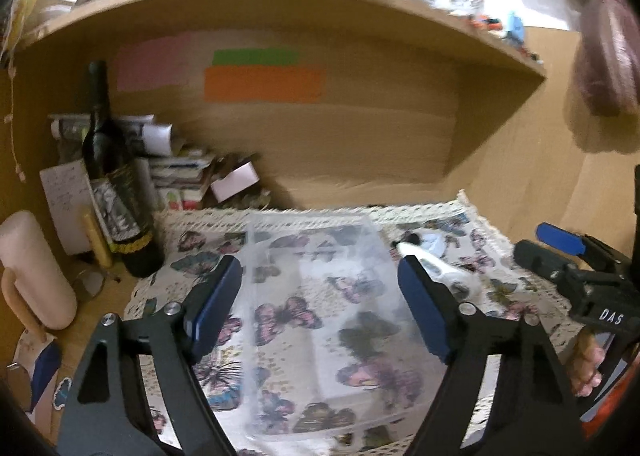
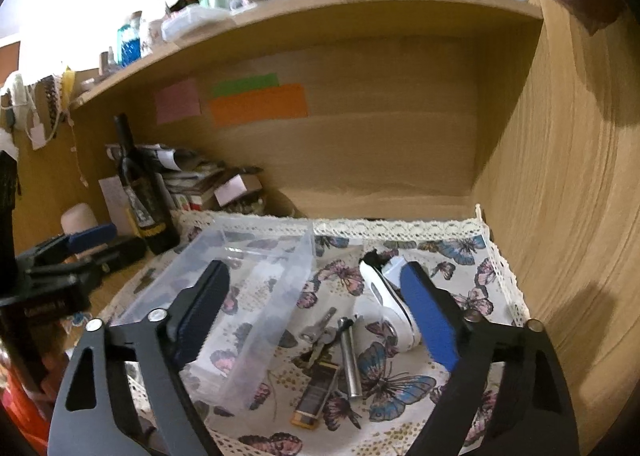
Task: Organize rigid objects
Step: 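Grasp the clear plastic box rim with the left gripper while the right gripper approaches the white device, then grasp the white handheld device with the right gripper and lift it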
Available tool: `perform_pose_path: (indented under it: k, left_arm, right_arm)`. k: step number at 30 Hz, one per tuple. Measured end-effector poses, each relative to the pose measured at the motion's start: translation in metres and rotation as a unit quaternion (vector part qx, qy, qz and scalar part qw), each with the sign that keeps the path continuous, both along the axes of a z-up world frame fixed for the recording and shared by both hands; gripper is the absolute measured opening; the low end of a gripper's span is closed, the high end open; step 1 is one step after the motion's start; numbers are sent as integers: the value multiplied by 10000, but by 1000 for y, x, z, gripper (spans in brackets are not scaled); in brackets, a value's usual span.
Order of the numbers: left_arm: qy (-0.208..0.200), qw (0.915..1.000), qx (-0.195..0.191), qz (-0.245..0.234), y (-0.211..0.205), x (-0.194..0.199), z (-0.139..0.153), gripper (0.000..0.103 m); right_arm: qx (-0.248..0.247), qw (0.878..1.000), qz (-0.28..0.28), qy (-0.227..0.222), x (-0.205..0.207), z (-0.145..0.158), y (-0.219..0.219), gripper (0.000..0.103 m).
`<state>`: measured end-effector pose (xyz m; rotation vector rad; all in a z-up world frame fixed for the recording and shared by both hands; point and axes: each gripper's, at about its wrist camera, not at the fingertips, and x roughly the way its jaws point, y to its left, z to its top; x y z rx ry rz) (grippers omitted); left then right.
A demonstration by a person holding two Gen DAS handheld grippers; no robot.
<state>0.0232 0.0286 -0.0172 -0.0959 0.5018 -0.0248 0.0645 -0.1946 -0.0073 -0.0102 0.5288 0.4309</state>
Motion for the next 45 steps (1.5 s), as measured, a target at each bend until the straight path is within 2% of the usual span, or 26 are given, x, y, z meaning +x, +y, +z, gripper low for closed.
perform_pose_path:
  k: [8, 11, 16, 22, 24, 27, 33, 37, 38, 39, 45]
  left_arm:
    - [966, 9950, -80, 234, 40, 35, -30, 46]
    - [1347, 9906, -181, 153, 48, 44, -44, 42]
    - [1855, 9825, -160, 17, 50, 53, -61, 36]
    - [2275, 9734, -182, -207, 46, 60, -75, 20]
    - [2357, 9713, -200, -233, 46, 62, -78, 14]
    - [2438, 9688, -328, -299, 48, 65, -83, 12]
    - [2384, 9701, -342, -287, 48, 65, -84, 12]
    - [2342, 9713, -293, -293, 47, 66, -85, 12]
    - [2335, 9715, -298, -291, 47, 67, -85, 12]
    - [2332, 9715, -302, -289, 48, 67, -85, 12]
    - [2308, 9722, -290, -284, 47, 67, -84, 12]
  right_arm:
    - [-323, 9985, -179, 413, 26, -18, -13, 58]
    - [-391, 9965, -294, 677, 38, -28, -22, 52]
    - [-481, 9918, -469, 1083, 55, -44, -35, 46]
    - [-653, 9853, -533, 1484, 75, -63, -36, 45]
    - [-754, 9828, -532, 1597, 84, -68, -33, 45]
    - [-919, 9797, -465, 1717, 98, -75, -29, 45]
    - [-910, 9697, -352, 2241, 117, -100, -28, 45]
    - [-867, 9664, -321, 2401, 121, -111, -25, 44]
    - [-903, 9656, -352, 2413, 121, -114, -24, 38]
    - [-898, 9653, -346, 2429, 122, -116, -23, 37]
    - [-855, 9756, -474, 1965, 107, -95, -23, 36]
